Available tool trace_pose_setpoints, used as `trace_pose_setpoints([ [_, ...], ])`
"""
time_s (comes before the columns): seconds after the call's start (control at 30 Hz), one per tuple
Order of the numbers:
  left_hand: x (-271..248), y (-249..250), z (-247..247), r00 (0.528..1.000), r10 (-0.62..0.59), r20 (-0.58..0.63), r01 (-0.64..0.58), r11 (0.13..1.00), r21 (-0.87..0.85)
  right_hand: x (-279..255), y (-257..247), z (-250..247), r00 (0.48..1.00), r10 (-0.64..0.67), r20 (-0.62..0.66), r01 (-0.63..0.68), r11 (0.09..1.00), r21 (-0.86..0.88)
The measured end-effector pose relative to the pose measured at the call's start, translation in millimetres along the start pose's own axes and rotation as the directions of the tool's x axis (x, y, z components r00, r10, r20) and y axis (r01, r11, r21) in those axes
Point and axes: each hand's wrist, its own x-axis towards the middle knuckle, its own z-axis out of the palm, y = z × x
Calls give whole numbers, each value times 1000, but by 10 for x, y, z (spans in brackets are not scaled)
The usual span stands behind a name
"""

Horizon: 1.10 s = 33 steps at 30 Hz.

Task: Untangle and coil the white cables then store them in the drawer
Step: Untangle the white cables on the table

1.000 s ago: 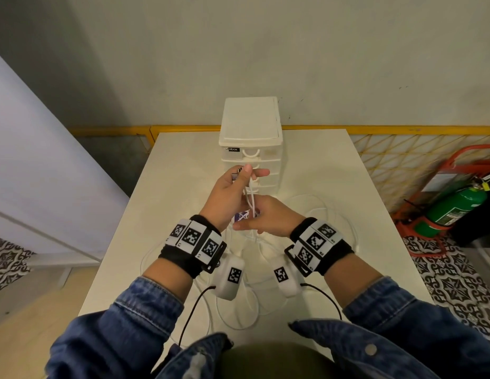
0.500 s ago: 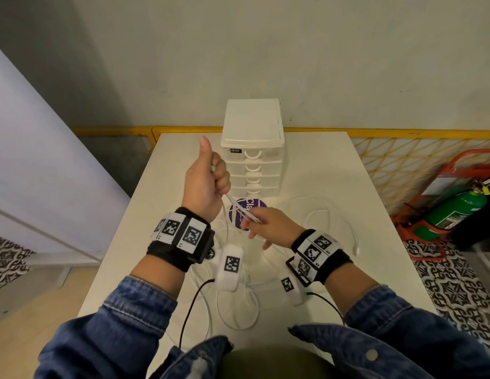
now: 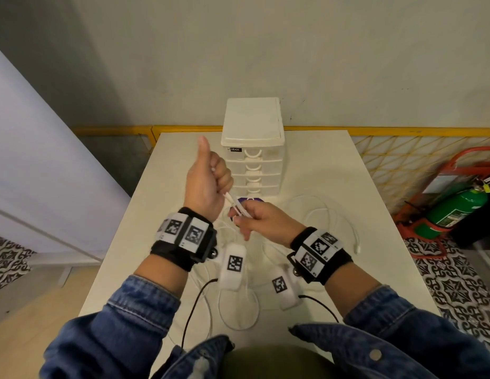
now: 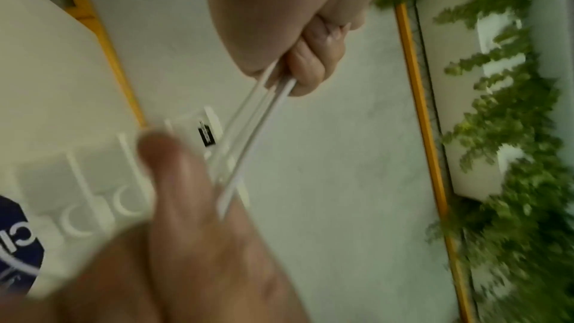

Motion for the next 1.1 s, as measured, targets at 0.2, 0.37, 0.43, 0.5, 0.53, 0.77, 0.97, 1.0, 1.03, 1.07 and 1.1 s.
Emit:
trace_pose_setpoints([
  [0.2,102,-57,-372,970,78,-232,-34,982,186,-19,-70,-245,959,-72,-273,53,996,-74],
  [0.37,153,-165,-596,908,27,-418,222,816,534,37,-99,-386,946,-129,-299,52,966,-252],
  [0.43,134,-131,-578,929,229,-291,73,658,750,48,-115,-412,948,-141,-285,49,951,-304],
  [0.5,103,-125,-466,963,270,-8,-146,546,825,66,-149,-412,954,-143,-263,50,942,-332],
  [0.53,69,-127,-386,973,203,112,-209,557,804,79,-164,-405,956,-144,-256,52,941,-335],
  [0.77,-80,-251,-220,899,-221,378,-131,687,714,48,-298,-548,916,-239,-322,106,918,-381],
  [0.97,-106,-159,-100,836,-335,435,-8,785,619,48,-418,-698,839,-364,-405,236,914,-331],
  [1.0,-107,-146,-89,830,-338,444,-9,788,616,52,-433,-712,825,-391,-407,262,904,-338],
  [1.03,-112,-133,-80,827,-333,452,-13,794,608,59,-439,-725,812,-419,-406,290,894,-343],
  [1.07,-115,-123,-67,828,-322,460,-17,805,593,71,-441,-737,799,-440,-409,315,887,-338],
  [1.1,-119,-117,-51,828,-308,469,-9,829,559,85,-439,-743,792,-449,-414,335,886,-320],
])
